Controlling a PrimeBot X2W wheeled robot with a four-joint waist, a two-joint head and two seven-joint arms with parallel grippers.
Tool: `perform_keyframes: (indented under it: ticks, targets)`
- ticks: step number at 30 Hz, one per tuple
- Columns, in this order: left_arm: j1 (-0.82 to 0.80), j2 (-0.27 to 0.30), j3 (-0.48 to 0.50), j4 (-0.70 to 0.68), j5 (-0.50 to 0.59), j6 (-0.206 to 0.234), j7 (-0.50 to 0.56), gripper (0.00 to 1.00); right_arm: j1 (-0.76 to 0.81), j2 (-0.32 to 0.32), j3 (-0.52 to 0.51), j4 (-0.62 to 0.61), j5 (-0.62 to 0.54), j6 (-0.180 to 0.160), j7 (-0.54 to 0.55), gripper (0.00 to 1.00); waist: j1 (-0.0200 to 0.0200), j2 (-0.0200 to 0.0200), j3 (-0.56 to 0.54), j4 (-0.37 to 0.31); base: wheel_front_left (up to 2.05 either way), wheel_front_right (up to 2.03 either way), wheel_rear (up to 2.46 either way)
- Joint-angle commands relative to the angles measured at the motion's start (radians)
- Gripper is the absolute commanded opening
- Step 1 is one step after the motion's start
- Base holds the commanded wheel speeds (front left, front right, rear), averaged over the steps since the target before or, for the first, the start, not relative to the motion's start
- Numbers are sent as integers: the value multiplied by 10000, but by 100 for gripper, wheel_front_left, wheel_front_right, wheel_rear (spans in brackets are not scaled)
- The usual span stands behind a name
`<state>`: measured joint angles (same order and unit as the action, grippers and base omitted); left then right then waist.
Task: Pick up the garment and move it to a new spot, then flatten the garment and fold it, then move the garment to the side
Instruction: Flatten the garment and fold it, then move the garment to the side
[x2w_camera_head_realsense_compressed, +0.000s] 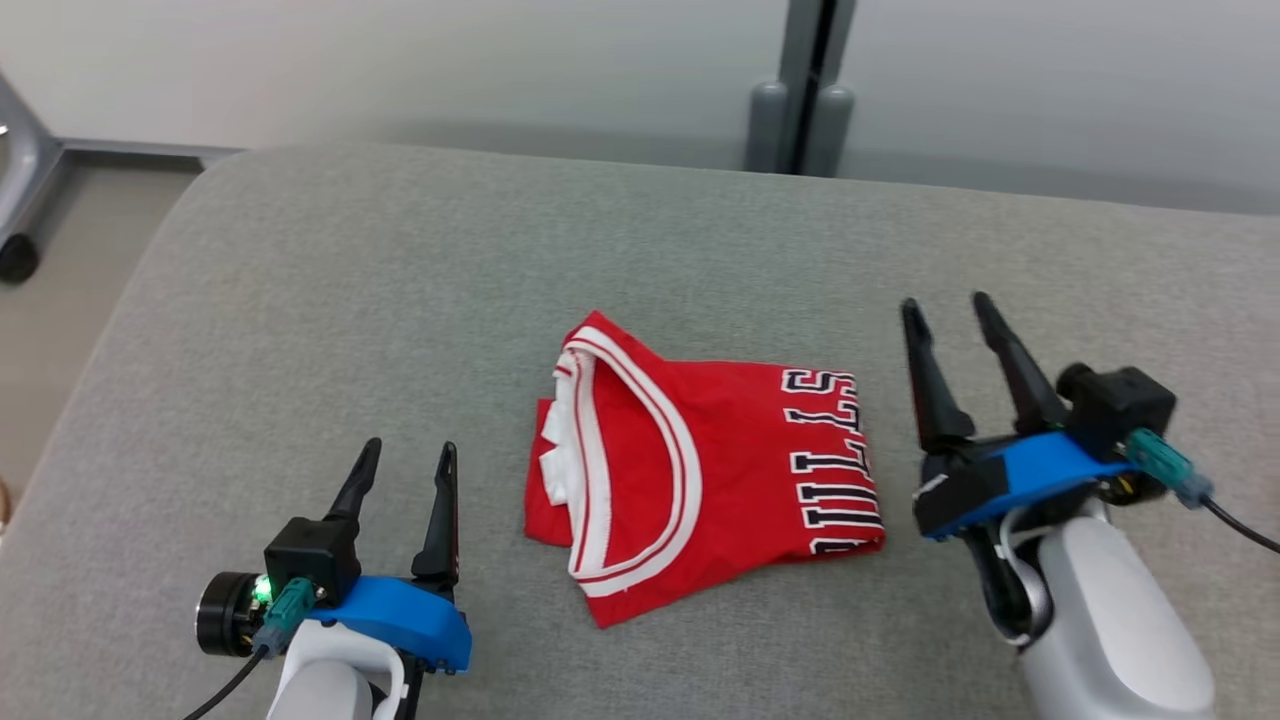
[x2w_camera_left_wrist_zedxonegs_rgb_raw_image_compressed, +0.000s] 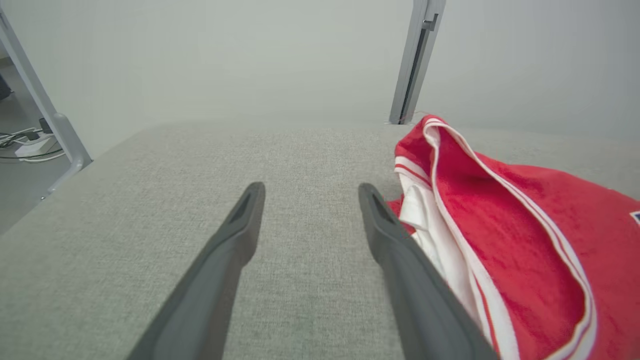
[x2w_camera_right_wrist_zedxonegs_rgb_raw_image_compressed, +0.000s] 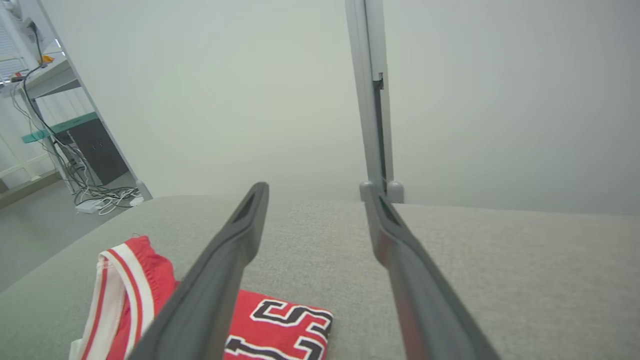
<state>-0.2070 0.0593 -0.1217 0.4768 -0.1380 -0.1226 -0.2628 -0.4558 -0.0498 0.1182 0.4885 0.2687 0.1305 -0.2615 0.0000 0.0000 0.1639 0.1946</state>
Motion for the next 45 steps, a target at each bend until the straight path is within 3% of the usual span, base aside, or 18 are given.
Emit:
perform_keyframes:
  ticks: [1, 10, 22, 32, 38, 45]
  targets:
    - [-96, 44, 65, -116, 100, 107, -25, 100, 259, -19, -276, -244, -218, 5, -44, 100, 0, 0, -191, -296, 0, 0, 0]
    - [265, 147, 473, -350, 513, 345, -25, 100, 2022, -22, -1259, -821, -724, 5, -47, 100, 0, 0, -561, -1263, 0, 0, 0]
    - [1496, 95, 885, -460, 717, 683, -25, 100, 3445, -20, -1090, -642, -605, 5, -48, 100, 0, 0, -1304, -1894, 0, 0, 0]
    - [1495, 42, 894, -564, 786, 649, -25, 100, 3365, -18, -1080, -682, -714, 5, -48, 100, 0, 0, -1220, -1875, 0, 0, 0]
    - [1371, 16, 869, -461, 723, 534, -25, 100, 2970, -20, -205, -547, -597, 5, -49, 100, 0, 0, -999, -1590, 0, 0, 0]
    - [1153, -2, 723, -312, 691, 340, -25, 100, 1915, -29, 891, 562, -649, 5, -49, 100, 0, 0, -662, -860, 0, 0, 0]
